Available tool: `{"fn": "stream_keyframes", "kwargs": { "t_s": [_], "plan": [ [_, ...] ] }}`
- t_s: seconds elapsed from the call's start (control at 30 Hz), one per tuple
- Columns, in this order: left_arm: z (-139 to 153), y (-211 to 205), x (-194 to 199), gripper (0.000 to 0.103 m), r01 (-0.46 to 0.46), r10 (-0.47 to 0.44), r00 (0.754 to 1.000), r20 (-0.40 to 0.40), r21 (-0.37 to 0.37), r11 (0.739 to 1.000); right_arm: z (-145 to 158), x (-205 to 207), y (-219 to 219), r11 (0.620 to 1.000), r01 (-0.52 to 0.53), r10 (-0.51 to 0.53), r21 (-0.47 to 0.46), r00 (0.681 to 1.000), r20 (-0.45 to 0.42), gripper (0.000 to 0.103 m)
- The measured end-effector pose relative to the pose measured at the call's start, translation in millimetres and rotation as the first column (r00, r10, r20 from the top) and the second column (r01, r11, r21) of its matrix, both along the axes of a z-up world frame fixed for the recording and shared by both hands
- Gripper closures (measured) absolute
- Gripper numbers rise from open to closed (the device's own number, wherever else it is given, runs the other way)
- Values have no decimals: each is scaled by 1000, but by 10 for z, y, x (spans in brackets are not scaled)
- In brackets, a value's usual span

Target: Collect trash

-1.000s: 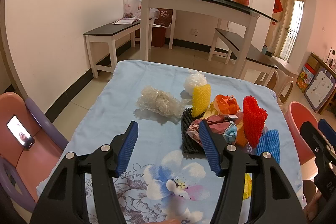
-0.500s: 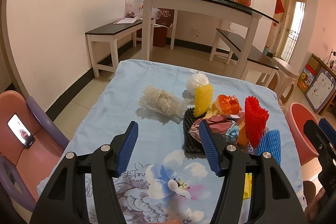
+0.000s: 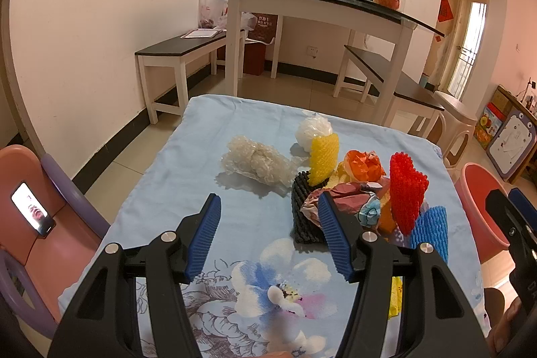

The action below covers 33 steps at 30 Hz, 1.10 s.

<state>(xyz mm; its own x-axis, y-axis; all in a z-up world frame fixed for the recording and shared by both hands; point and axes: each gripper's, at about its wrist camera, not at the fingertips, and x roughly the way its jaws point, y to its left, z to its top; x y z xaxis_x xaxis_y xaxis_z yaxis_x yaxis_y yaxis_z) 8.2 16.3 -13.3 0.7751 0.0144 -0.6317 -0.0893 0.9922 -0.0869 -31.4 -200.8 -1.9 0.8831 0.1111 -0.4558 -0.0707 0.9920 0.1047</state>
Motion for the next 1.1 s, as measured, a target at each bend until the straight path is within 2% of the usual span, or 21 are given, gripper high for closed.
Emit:
{"fn": "stream_keyframes", "kwargs": {
  "t_s": [0.4, 0.63, 0.87, 1.1],
  "plan": [
    [0, -2, -1, 43, 4, -4, 1000, -2, -1, 1000, -40, -14, -92, 1000, 19, -19, 7, 1000, -10, 26],
    [-8, 46, -32, 43, 43, -43, 999, 12, -15, 999, -115, -8, -182, 999, 34, -34, 4, 999, -34, 26],
    [-97, 109, -55, 43, 134, -134, 991, 16, -49, 990, -306, 25, -282, 999, 35, -34, 11, 994, -99, 34],
    [-231, 93, 93, 43, 174, -177, 984, -16, -96, 980, -474, 136, -285, 999, 3, 4, 43, 986, -166, 39]
  ]
}}
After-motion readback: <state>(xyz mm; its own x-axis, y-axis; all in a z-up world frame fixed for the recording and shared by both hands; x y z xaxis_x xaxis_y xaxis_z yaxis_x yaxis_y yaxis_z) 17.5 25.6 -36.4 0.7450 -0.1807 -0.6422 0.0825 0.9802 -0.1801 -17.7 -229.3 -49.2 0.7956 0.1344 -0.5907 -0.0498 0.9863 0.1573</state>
